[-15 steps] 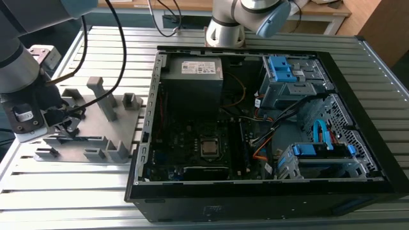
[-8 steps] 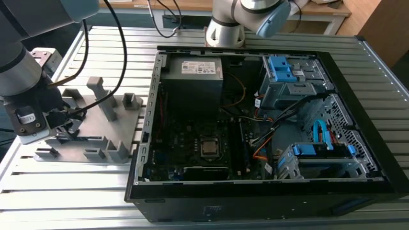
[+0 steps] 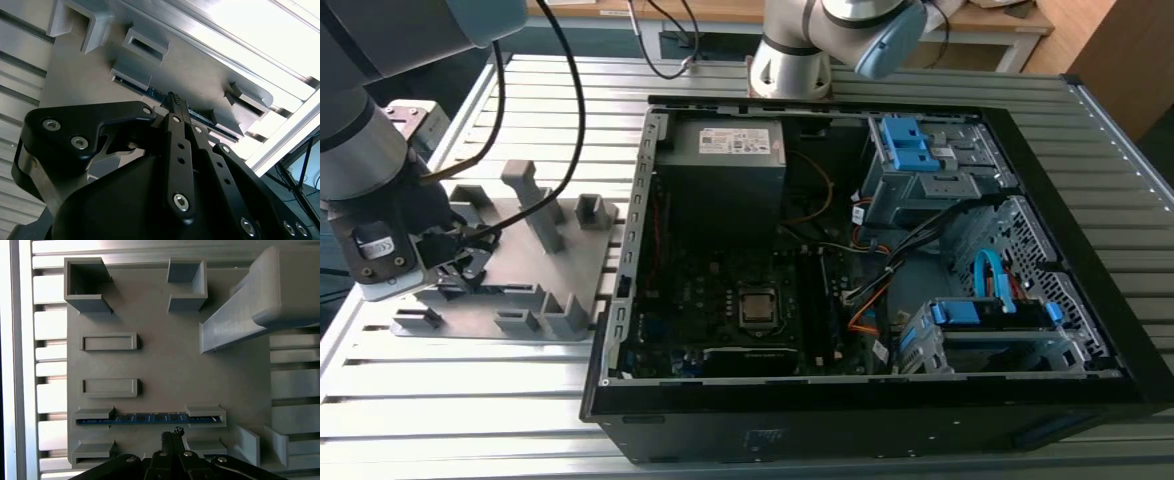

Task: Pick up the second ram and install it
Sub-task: 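Pick up the second ram and move it above second insertion slot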

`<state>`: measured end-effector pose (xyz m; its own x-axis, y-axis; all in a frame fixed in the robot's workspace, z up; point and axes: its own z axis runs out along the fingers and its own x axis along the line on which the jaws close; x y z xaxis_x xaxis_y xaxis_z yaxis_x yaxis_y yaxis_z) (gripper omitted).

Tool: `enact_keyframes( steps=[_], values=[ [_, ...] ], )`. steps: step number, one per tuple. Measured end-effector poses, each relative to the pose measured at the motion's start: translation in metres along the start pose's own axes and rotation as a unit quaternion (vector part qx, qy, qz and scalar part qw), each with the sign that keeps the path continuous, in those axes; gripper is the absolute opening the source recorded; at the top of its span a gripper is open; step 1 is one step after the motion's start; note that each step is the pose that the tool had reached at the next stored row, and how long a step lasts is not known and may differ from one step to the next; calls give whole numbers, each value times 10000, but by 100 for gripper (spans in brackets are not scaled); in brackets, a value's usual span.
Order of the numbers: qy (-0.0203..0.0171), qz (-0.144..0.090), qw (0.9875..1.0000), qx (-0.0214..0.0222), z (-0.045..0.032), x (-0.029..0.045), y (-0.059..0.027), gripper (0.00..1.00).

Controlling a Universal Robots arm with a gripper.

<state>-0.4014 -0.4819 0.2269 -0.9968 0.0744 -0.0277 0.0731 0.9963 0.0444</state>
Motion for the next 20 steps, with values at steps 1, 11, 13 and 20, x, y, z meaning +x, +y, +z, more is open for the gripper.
enact_keyframes(
  steps=[1,11,13,20],
  values=[
    [0,-1,10000,0,0,0,0,10],
    [11,-244,9997,-7,0,0,0,10],
    [14,-320,9995,-9,0,0,0,10],
    [28,-631,9980,-18,0,0,0,10]
  ],
)
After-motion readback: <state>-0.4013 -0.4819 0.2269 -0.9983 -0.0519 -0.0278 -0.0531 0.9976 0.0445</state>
